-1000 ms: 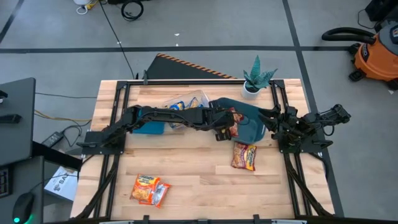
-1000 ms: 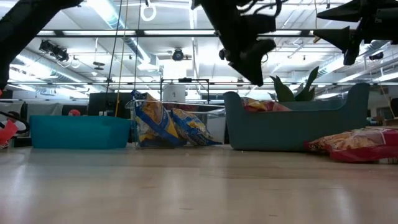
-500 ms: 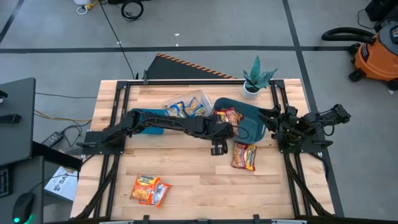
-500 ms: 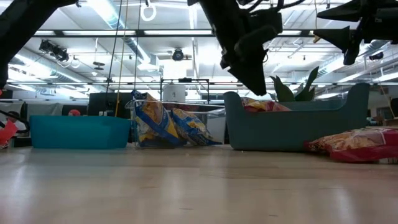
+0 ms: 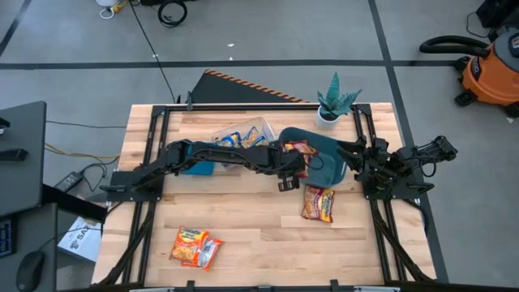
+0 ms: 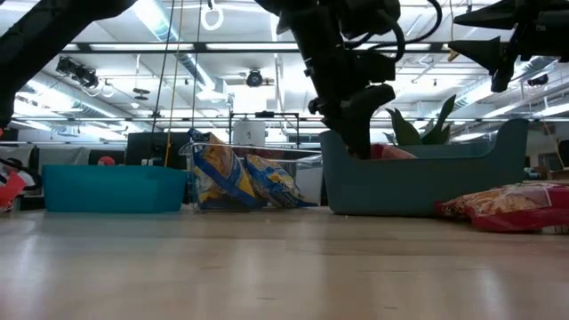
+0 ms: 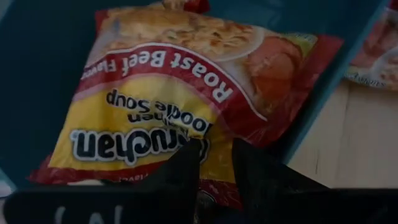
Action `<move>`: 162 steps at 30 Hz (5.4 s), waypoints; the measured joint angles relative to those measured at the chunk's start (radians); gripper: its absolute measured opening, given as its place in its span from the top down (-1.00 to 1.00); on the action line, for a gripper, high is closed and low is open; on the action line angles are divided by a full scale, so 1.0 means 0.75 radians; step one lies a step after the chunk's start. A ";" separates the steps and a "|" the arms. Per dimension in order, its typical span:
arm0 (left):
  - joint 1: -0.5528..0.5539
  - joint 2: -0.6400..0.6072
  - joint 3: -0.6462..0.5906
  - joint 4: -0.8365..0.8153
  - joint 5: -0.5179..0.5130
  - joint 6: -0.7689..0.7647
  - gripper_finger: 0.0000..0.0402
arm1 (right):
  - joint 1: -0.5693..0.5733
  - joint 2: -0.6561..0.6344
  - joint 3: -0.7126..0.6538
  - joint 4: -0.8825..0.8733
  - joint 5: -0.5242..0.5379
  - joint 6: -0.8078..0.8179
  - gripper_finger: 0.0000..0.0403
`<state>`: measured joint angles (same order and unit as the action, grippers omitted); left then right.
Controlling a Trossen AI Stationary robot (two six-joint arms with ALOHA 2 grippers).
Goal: Sort Maruchan noodles
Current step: Put the red noodle pack into the green bin
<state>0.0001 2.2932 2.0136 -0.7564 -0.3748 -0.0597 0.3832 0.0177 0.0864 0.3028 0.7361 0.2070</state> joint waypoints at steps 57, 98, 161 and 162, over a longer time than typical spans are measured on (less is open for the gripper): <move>-0.355 0.084 -0.209 0.619 0.316 -0.180 -0.20 | 0.000 0.000 0.000 0.014 0.004 0.000 0.01; -0.380 0.258 -0.205 0.918 0.156 -0.457 0.01 | 0.000 0.003 0.000 0.022 0.004 0.000 0.01; -0.207 0.039 0.423 0.184 -0.247 0.413 0.91 | 0.000 0.003 0.000 0.023 0.003 0.000 0.01; -0.186 0.040 0.423 0.212 -0.237 0.428 0.91 | 0.000 0.003 0.000 0.023 0.003 0.000 0.01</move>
<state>-0.1395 2.3235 2.3306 -0.5973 -0.5527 0.2613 0.3829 0.0196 0.0861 0.3197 0.7380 0.2070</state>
